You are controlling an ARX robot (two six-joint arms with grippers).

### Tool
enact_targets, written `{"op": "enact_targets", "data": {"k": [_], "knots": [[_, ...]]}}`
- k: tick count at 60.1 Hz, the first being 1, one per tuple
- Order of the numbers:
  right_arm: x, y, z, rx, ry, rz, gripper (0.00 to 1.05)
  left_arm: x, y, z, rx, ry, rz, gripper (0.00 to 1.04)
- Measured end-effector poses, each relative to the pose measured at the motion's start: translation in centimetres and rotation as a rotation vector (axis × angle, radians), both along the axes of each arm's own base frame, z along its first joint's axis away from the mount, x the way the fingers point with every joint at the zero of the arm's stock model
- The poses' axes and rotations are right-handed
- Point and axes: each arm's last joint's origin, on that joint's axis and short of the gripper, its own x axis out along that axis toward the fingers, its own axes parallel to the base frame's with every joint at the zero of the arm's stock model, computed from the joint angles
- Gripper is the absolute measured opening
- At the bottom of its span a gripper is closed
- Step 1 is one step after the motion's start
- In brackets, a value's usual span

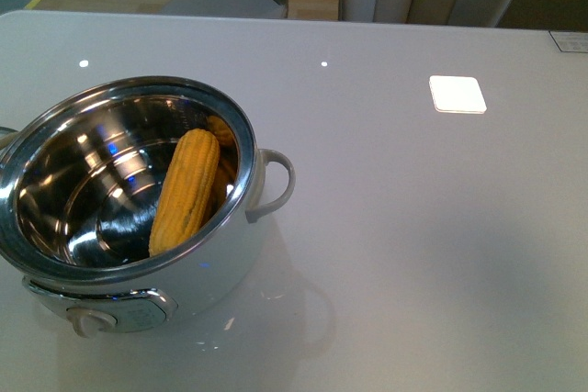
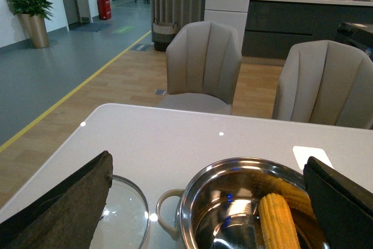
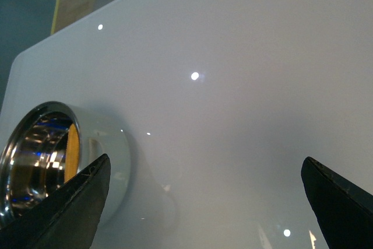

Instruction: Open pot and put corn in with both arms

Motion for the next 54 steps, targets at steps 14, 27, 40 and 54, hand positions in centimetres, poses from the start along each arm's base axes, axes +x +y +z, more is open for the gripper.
{"op": "enact_targets", "data": {"k": [14, 27, 40, 54], "knots": [[-1.0, -1.2, -1.4, -0.312, -0.440, -0.063, 0.71, 0.0, 0.0, 0.0, 0.000, 0.000, 0.000, 0.98], [-2.4, -1.3, -1.5, -0.421, -0.552, -0.050, 0.32, 0.0, 0.0, 0.0, 0.000, 0.000, -0.001, 0.98], [-3.6, -1.3, -2.3, -0.442, -0.554, -0.044, 0.02, 0.0, 0.0, 0.0, 0.000, 0.000, -0.001, 0.98], [-4.4, -1.3, -2.6, -0.442, -0.577, -0.050, 0.02, 0.0, 0.0, 0.0, 0.000, 0.000, 0.000, 0.98]]}}
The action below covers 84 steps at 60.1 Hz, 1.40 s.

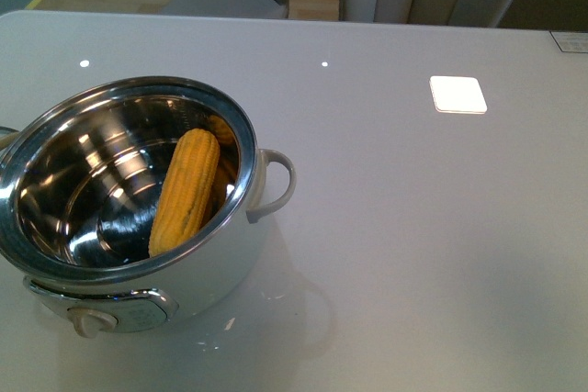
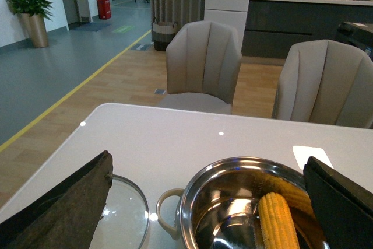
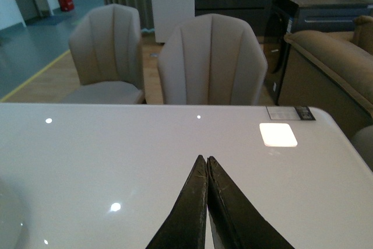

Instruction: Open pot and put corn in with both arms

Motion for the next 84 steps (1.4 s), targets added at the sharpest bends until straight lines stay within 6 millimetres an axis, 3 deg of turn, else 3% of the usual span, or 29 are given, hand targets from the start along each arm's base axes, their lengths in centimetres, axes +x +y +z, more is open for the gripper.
{"op": "enact_targets", "data": {"k": [57, 64, 84], "knots": [[-2.5, 0.0, -0.3, 0.000, 0.005, -0.001, 0.02, 0.0, 0.0, 0.0, 0.000, 0.000, 0.000, 0.98], [-2.5, 0.0, -0.3, -0.001, 0.004, -0.001, 0.30, 0.0, 0.0, 0.0, 0.000, 0.000, 0.000, 0.98], [-2.5, 0.0, -0.3, -0.001, 0.003, -0.001, 0.87, 0.0, 0.0, 0.0, 0.000, 0.000, 0.000, 0.98]]}}
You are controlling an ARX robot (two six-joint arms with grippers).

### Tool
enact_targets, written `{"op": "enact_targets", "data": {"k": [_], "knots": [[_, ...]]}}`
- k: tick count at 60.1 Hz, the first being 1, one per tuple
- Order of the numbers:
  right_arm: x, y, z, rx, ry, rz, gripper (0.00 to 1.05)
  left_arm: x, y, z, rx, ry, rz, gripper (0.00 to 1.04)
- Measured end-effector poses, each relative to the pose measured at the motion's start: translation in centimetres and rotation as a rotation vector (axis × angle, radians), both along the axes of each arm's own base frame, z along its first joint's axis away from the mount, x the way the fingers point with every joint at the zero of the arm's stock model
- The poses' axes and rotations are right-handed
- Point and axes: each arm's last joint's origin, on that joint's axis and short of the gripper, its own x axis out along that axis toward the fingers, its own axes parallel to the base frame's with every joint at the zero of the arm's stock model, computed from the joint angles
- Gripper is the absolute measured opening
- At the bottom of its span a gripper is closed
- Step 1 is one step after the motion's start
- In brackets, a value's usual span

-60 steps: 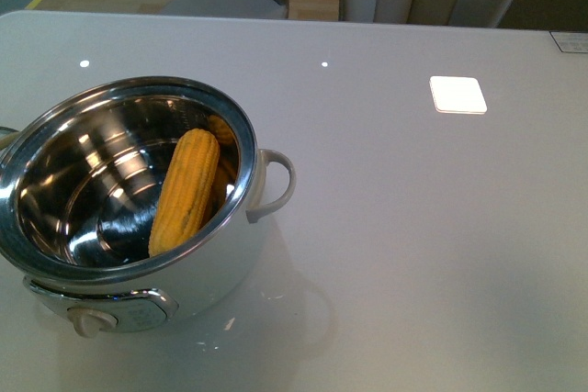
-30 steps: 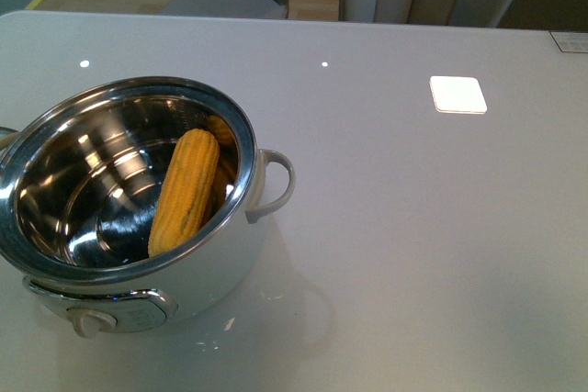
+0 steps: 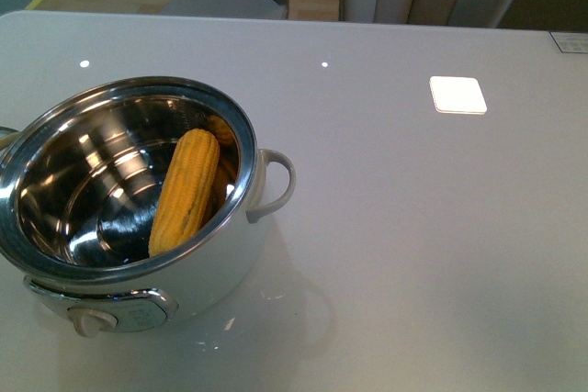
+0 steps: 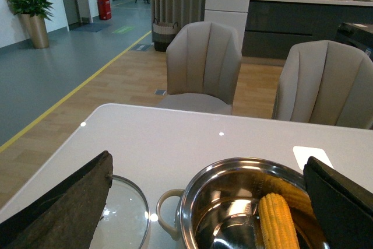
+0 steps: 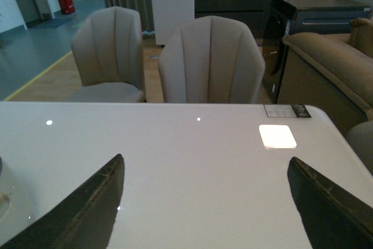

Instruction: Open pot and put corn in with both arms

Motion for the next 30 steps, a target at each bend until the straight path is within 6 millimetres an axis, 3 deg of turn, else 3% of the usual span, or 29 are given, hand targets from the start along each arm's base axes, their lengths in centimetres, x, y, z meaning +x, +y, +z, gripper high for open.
{"op": "enact_targets", "data": {"k": [4, 30], "knots": [[0.00, 0.00, 0.00, 0.000, 0.000, 0.000, 0.97, 0.00, 0.00, -0.01, 0.000, 0.000, 0.000, 0.98], [0.00, 0.00, 0.00, 0.000, 0.000, 0.000, 0.96, 0.00, 0.00, -0.01, 0.000, 0.000, 0.000, 0.98]]}}
